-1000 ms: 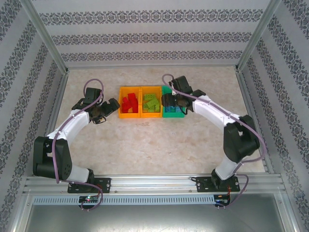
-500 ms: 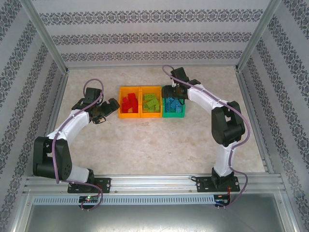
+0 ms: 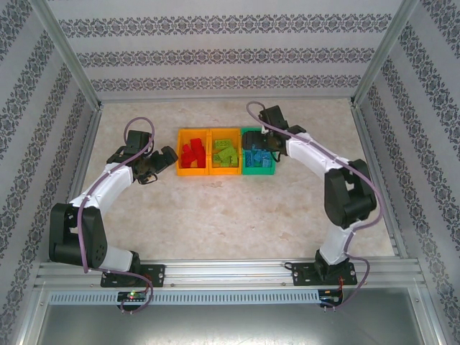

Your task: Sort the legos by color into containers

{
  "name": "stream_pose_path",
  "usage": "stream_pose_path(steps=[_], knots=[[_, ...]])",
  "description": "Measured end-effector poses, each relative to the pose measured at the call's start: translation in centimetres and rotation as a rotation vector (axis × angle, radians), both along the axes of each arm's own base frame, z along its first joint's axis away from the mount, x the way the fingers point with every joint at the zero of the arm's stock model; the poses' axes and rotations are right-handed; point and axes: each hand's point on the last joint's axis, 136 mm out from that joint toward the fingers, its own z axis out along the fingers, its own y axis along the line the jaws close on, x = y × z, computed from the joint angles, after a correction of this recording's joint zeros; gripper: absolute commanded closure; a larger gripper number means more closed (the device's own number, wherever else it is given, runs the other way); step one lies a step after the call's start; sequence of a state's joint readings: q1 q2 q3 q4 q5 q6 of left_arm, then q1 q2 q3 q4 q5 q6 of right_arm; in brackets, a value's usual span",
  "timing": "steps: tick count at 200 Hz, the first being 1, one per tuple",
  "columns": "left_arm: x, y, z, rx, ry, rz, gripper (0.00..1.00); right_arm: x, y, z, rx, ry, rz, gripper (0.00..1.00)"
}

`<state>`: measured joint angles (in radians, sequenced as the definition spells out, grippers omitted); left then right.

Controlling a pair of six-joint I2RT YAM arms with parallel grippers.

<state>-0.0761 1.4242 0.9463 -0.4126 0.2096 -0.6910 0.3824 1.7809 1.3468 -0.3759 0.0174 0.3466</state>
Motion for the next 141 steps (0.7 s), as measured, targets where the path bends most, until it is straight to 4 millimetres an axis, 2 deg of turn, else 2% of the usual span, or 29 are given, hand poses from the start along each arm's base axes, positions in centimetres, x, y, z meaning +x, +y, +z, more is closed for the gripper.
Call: stream_pose_path(steps=[31,51,69,99,122,141], knots=[[-0.1,0.6,0.5,0.035,-0.042,0.008,0.0,-1.2,-3.0,4.3,-0.074,-0.211,-0.04,0.02],[-0.7,1.2,1.3,0.07,-0.112,0.005,0.0,-2.0,-5.5,5.3,-0.131,-0.309,-0.078,0.02],[-0.7,2.0,2.6,0.127,-0.181,0.006,0.0,-2.3,-8.5,4.6,-0.186,-0.347,-0.134,0.02],[0.1,4.1,4.7,0.268,-0.27,0.036,0.01,-2.7,-13.6,1.5,-0.26,-0.345,-0.232,0.02],[0.1,5.9,5.1,0.365,-0.289,0.078,0.0,-3.1,-15.2,0.2,-0.292,-0.364,-0.252,0.02],[-0.2,7.2,4.8,0.429,-0.289,0.116,0.0,-2.9,-15.8,0.3,-0.301,-0.395,-0.261,0.02]])
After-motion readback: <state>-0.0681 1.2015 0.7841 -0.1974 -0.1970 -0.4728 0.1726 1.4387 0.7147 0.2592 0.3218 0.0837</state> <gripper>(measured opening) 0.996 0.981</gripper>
